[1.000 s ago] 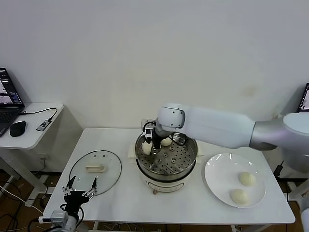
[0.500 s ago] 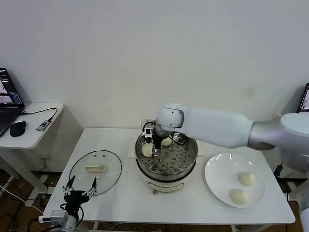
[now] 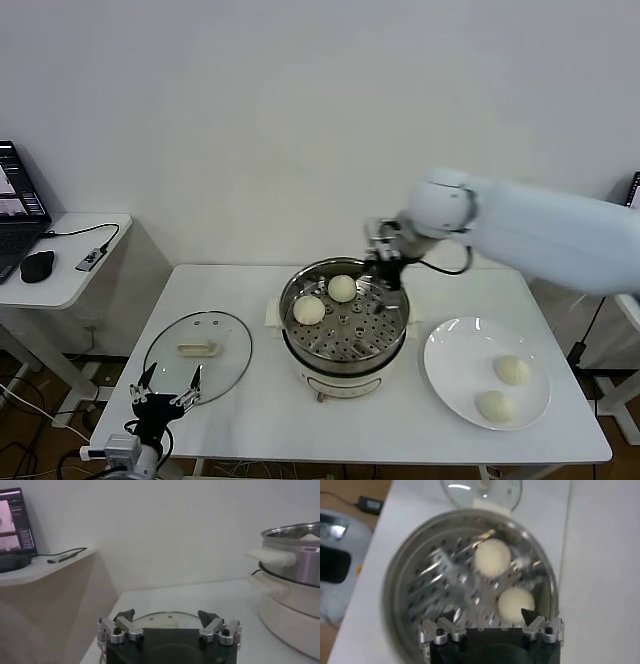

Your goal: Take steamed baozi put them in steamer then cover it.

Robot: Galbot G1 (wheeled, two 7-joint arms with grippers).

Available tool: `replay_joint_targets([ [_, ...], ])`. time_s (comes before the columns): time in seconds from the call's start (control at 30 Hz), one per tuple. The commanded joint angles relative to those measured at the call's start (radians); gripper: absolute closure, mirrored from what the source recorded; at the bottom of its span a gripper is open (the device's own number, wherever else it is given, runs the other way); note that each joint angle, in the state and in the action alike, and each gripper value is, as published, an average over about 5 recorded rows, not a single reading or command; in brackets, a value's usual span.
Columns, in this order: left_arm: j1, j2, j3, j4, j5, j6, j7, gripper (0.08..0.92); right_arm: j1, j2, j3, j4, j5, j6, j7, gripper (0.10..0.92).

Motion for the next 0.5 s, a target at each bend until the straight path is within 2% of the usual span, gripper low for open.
replay_joint_targets([
  [0.03,-0.001,0.000,0.005,0.002,0.002,-0.001,0.001,0.177,-0.036,-0.377,0.005,0.168,-0.194,0.146,-0.110,0.203],
  [0.3,0.002,-0.007,0.015,0.004,0.007,-0.002,0.001,0.177,-0.210,-0.507,0.032,0.185,-0.328,0.203,-0.076,0.203],
  [0.5,0.004,-0.006,0.016,0.001,0.010,-0.003,0.001,0.177,-0.335,-0.542,0.064,0.161,-0.427,0.229,-0.048,0.203],
])
